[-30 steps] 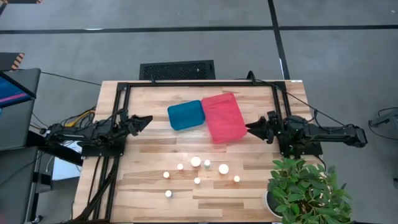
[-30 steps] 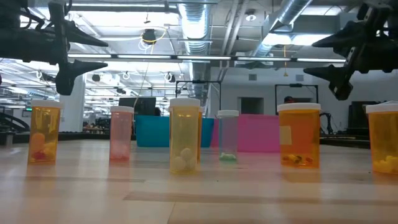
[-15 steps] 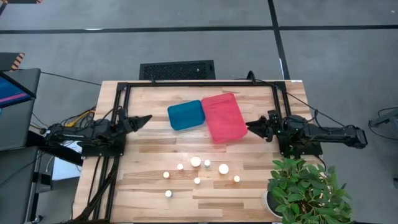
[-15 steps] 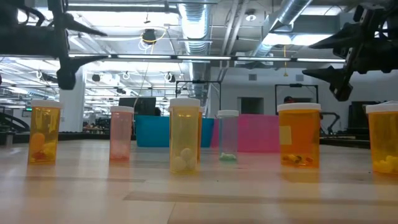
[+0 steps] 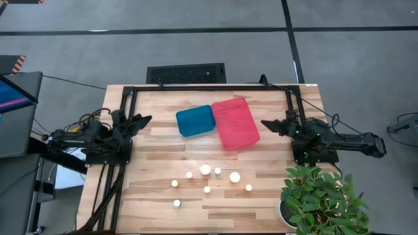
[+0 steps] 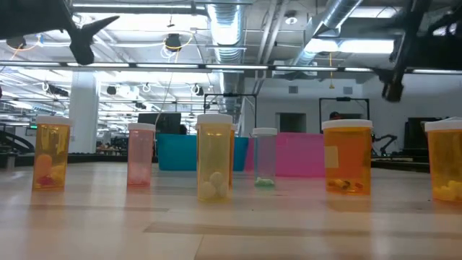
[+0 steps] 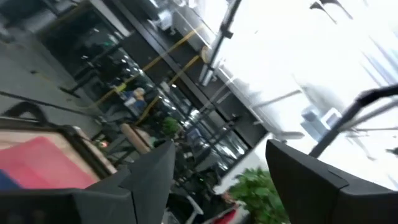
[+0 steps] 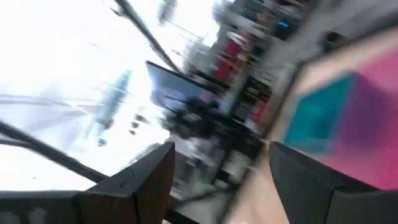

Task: Pick and place medicine bottles into bin by pill shape (circle, oval)
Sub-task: Put the right large orange pill bottle into the red bin

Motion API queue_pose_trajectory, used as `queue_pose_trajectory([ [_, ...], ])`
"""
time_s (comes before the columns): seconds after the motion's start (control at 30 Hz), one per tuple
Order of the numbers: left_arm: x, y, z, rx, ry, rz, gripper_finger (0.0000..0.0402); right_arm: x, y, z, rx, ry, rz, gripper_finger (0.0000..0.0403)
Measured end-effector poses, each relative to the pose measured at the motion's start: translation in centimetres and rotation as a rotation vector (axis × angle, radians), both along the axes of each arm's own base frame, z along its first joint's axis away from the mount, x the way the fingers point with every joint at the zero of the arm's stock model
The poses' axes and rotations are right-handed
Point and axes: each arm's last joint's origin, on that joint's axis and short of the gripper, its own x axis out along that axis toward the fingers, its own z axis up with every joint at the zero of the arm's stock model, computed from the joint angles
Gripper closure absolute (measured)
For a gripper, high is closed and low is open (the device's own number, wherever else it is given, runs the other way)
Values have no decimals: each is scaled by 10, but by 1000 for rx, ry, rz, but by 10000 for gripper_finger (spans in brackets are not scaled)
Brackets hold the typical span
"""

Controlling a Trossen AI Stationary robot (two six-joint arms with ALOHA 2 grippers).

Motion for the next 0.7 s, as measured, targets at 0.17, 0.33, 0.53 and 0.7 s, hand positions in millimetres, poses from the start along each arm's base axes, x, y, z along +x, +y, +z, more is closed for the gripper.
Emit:
queue_pose_trajectory([
  [0.17,-3,-1,9,-10,-32,-56,143,-9,2,44,-217,-65,-65,132],
  [0.33,-4,0,26,-41,-55,-49,142,-12,6,100,-453,126,-88,132],
  [0.53,1,-1,49,11,-18,-12,142,8,11,136,-533,619,91,132],
  [0.7,12,-1,60,46,34,3,142,39,22,135,-543,952,289,132],
])
